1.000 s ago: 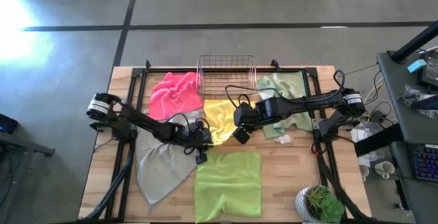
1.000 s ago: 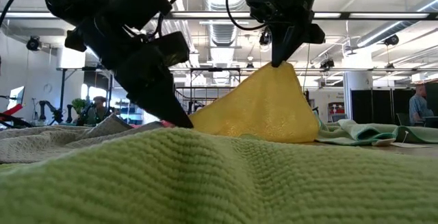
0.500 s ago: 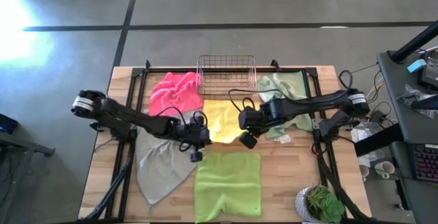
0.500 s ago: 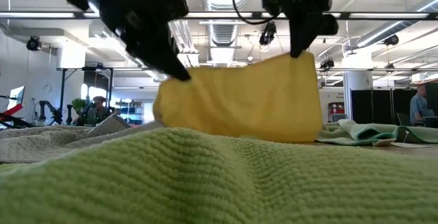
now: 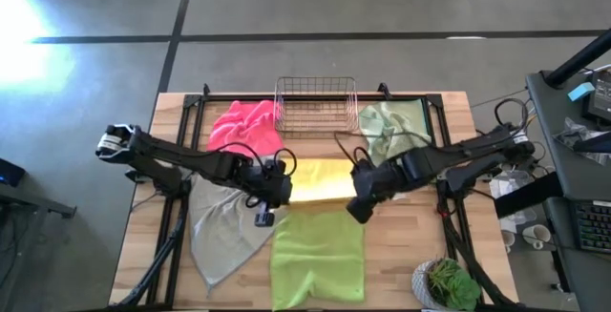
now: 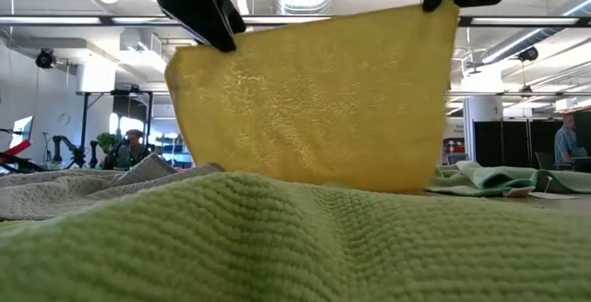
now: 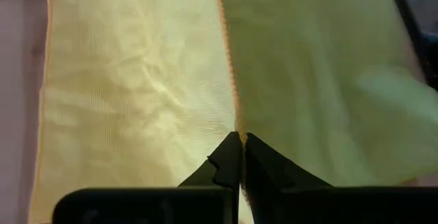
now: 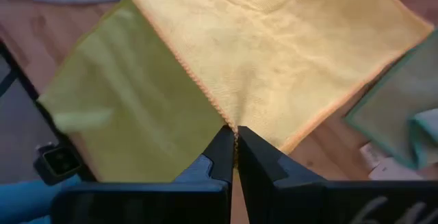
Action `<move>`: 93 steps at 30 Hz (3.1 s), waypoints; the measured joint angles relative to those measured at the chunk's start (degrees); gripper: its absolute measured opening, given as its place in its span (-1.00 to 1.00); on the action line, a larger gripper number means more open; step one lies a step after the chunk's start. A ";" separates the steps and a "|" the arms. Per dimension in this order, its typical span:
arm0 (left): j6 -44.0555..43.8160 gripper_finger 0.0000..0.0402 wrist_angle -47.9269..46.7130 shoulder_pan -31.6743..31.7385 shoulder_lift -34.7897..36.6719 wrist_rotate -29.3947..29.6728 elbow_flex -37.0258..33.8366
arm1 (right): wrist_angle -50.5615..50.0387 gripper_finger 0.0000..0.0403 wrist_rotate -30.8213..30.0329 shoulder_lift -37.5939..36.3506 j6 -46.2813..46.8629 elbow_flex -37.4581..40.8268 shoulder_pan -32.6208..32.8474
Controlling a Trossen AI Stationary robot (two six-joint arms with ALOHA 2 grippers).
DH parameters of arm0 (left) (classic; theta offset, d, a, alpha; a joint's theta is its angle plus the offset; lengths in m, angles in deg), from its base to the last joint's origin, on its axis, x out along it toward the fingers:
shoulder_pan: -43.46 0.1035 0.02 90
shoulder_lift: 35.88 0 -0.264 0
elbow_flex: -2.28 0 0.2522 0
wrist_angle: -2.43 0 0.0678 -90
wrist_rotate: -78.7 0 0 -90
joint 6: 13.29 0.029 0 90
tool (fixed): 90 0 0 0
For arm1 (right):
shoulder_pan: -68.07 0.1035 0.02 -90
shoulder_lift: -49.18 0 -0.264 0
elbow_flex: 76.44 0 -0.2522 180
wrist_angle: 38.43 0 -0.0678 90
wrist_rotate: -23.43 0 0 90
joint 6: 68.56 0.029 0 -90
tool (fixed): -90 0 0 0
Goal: Fold microfiber towels
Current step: Fold the yellow towel
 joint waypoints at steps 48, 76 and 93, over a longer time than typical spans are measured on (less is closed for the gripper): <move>16.65 -1.00 6.24 14.76 -14.79 4.64 -0.23 | -8.71 -0.96 -11.02 18.09 1.81 5.90 -4.48; 18.01 -0.40 5.53 14.74 -15.13 4.93 0.53 | -7.70 -0.90 -13.60 18.14 -0.77 5.92 -5.21; 17.94 -0.29 0.87 14.67 -8.88 5.21 2.98 | -7.54 -0.90 -9.16 17.88 -4.87 5.92 -6.60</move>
